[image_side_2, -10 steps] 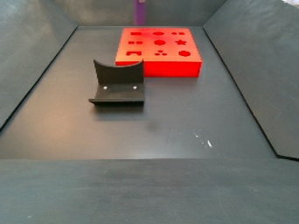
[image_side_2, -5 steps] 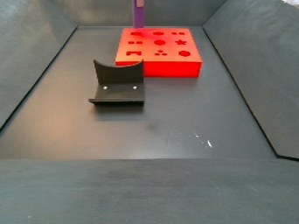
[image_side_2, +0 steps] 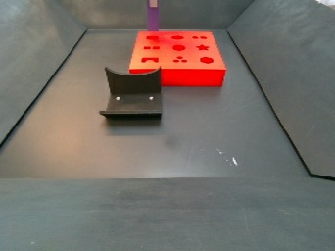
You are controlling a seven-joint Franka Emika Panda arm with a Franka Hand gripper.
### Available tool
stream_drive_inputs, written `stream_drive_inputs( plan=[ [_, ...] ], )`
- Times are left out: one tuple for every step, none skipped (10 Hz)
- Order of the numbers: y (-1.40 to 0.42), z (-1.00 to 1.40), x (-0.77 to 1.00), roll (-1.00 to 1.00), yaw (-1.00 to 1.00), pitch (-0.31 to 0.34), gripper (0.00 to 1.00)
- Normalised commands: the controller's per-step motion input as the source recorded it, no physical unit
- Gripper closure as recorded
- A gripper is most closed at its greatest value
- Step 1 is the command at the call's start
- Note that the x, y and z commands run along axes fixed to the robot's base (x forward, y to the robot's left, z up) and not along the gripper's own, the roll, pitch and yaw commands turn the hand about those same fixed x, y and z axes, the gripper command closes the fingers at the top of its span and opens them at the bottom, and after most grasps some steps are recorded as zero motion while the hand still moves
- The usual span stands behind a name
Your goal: Insert the rectangle object.
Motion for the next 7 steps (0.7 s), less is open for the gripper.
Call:
stream_drive_inputs(
  plan=[
    [-0.02,0.00,0.00,0.08,0.00,0.016,1.00],
    [0.01,0.00,0.00,-0.01,0.00,0.000,1.00],
    [0.00,-0.10,0.00,0.00,0.00,0.000,1.00],
    [0.05,-0.24,0.17,0.08,0.00,0.019,1.00],
    [0.04,-0.27,0.17,0.10,0.03,0.030,1.00],
    [0.00,-0.16,0.00,0.05,0.00,0.020,1.00],
    [0.00,-0.18,0.00,0.06,0.00,0.004,1.00]
  ],
)
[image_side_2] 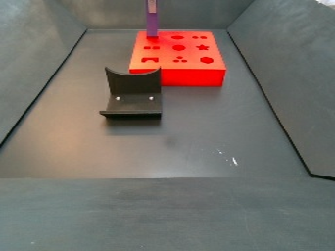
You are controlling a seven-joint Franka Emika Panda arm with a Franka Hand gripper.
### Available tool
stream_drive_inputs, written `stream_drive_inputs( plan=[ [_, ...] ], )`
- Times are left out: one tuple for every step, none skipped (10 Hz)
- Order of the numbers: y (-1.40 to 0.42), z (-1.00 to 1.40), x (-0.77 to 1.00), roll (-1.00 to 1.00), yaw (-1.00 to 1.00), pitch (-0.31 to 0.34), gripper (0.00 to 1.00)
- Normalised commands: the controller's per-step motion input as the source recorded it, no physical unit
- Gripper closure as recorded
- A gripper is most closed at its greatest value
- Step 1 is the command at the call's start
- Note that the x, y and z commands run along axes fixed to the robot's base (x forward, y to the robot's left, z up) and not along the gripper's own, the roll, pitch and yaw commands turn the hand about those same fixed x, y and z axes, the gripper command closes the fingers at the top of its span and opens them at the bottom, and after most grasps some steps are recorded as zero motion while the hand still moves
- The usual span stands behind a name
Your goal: Insert the rectangle object.
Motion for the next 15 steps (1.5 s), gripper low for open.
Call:
stream_drive_inputs(
  plan=[
    [0.01,-0.16,-0.12,0.06,-0.02,0.000,1.00],
    [0.05,-0.13,-0.11,0.04,-0.04,0.000,1.00],
    [0.08,-0.08,0.00,0.02,0.00,0.000,1.00],
    [0.07,-0.08,0.08,0.02,0.00,0.010,1.00],
    [0.01,-0.06,0.26,0.03,0.00,0.034,1.00],
    [0.02,-0.10,0.17,0.04,0.00,0.023,1.00],
    [0.00,-0.11,0.00,0.04,-0.09,0.007,1.00],
    [0.00,-0.05,-0.09,0.09,-0.22,0.047,1.00],
    [0.00,-0.05,-0.12,0.10,-0.28,0.053,1.00],
    [0.00,-0.07,-0.07,0.09,-0.28,0.034,1.00],
    [-0.02,-0.05,0.00,0.11,-0.31,0.044,1.00],
    [-0.07,-0.15,0.15,0.14,-0.31,0.047,1.00],
    [-0.12,-0.30,0.31,0.14,-0.19,0.024,1.00],
    [-0.09,-0.35,0.35,0.18,-0.12,0.051,1.00],
    [-0.02,-0.35,0.22,0.19,-0.08,0.057,1.00]
  ],
)
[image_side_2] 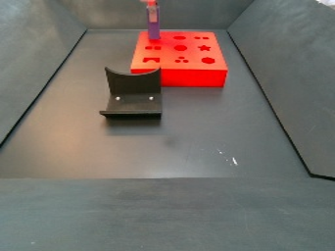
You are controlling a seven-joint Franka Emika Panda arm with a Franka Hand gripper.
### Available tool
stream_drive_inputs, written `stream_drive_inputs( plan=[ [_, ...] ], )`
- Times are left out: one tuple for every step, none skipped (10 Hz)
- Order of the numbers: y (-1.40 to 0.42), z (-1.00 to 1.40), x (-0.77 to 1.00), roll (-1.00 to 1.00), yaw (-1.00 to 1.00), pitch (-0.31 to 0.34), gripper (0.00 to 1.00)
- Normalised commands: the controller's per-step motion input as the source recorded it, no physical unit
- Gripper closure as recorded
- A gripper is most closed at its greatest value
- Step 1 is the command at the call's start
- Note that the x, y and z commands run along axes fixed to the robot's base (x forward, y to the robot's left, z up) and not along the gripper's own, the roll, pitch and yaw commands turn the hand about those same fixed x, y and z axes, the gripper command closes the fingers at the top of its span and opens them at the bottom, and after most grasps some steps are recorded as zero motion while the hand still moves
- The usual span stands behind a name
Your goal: Insert the rectangle object.
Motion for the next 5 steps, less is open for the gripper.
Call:
stream_drive_inputs(
  plan=[
    [0.00,-0.33,0.06,0.16,0.00,0.036,1.00],
    [0.00,-0.34,0.00,0.12,0.00,0.006,1.00],
    [0.00,-0.39,0.00,0.15,0.00,0.000,1.00],
    [0.00,-0.46,-0.07,0.17,0.00,0.000,1.00],
    [-0.01,-0.49,-0.07,0.14,0.00,0.000,1.00]
  ],
)
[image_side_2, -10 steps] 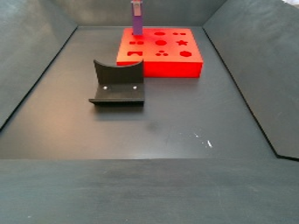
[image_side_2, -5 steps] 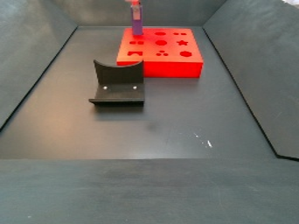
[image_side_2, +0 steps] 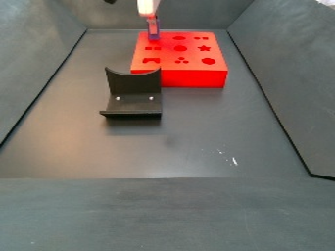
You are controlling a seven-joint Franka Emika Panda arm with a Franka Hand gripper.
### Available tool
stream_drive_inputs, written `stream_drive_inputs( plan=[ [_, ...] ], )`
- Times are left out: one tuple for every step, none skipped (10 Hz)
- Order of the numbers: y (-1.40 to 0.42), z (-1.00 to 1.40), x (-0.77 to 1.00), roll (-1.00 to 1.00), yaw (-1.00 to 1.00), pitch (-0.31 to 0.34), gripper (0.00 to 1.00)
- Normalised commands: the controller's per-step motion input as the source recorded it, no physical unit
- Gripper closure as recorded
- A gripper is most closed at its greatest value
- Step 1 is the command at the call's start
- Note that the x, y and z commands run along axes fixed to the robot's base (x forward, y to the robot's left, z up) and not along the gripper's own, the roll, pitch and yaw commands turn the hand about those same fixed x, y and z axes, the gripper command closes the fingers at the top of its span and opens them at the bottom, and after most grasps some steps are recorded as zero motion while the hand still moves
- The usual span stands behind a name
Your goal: Insert the rectangle object.
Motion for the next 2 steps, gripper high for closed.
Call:
stream_drive_inputs(
  plan=[
    [-0.03,-0.43,-0.04,0.09,0.00,0.000,1.00],
    [0.00,0.00,0.00,0.00,0.00,0.000,1.00]
  ],
)
